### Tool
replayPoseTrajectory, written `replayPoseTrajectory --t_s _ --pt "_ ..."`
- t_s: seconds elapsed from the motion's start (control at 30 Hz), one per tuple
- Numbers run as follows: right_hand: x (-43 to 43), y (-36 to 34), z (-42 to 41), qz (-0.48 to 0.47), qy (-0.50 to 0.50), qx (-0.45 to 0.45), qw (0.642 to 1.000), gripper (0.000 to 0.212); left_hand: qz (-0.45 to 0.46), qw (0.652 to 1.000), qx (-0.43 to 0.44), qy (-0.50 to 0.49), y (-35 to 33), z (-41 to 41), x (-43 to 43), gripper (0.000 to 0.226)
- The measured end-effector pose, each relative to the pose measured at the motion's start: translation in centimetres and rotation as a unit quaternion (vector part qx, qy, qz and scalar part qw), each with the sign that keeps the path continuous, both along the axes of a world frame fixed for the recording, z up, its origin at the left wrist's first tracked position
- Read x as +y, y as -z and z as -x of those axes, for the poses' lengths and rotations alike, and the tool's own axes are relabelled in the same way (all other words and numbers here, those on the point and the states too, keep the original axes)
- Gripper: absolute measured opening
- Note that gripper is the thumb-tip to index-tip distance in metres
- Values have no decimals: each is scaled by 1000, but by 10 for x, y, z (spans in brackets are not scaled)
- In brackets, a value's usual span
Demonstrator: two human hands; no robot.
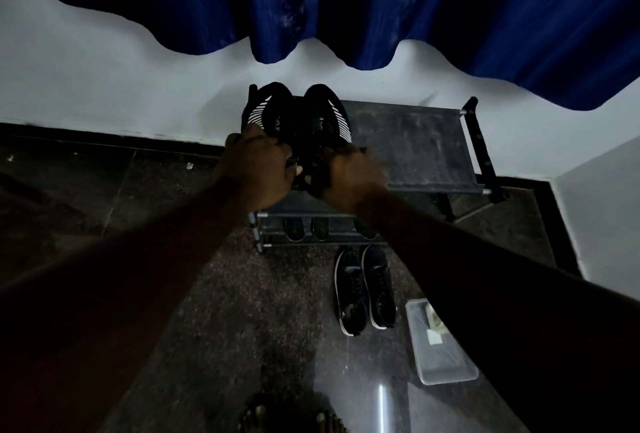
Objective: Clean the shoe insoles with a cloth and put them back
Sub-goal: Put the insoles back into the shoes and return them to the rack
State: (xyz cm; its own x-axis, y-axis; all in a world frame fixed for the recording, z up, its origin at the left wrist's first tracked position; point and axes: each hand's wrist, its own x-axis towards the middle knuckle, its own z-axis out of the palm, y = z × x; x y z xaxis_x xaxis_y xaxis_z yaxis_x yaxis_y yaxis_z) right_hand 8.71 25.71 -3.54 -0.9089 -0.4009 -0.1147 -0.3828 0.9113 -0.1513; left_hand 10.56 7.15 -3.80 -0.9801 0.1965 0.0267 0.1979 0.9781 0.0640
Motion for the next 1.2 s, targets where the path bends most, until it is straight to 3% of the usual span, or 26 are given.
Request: replayPoseTrajectory --t_s 0.1,0.23,0.33,0.4,0.57,0.77,0.87,0.97,1.1,1.2 --pt "6 2 -4 32 27 28 999 63 24 1000 -6 -14 -6 -3 11 41" --pt "23 -6 -23 102 71 75 989 54 11 996 77 36 -18 -22 28 45" --pt "50 -2 -47 161 82 112 977 42 -21 985 132 112 -15 -42 55 30" --pt "70 9 -63 171 99 129 972 37 -48 982 119 140 -5 -54 76 19" --pt "114 46 -94 173 101 71 977 25 -72 987 -20 144 31 -75 129 24" --pt "167 107 -124 168 90 8 982 32 -43 983 -146 107 80 -107 184 31" --pt "195 141 -145 125 115 -101 980 50 -27 969 -237 71 114 -127 212 27" --pt "222 184 -168 63 136 -204 968 32 -22 948 -318 16 152 -144 237 18" --pt "257 256 -195 22 136 -299 944 28 -49 930 -364 -25 214 -163 265 23" --pt "275 319 -212 -14 124 -337 933 46 -35 920 -389 -27 279 -187 279 29"
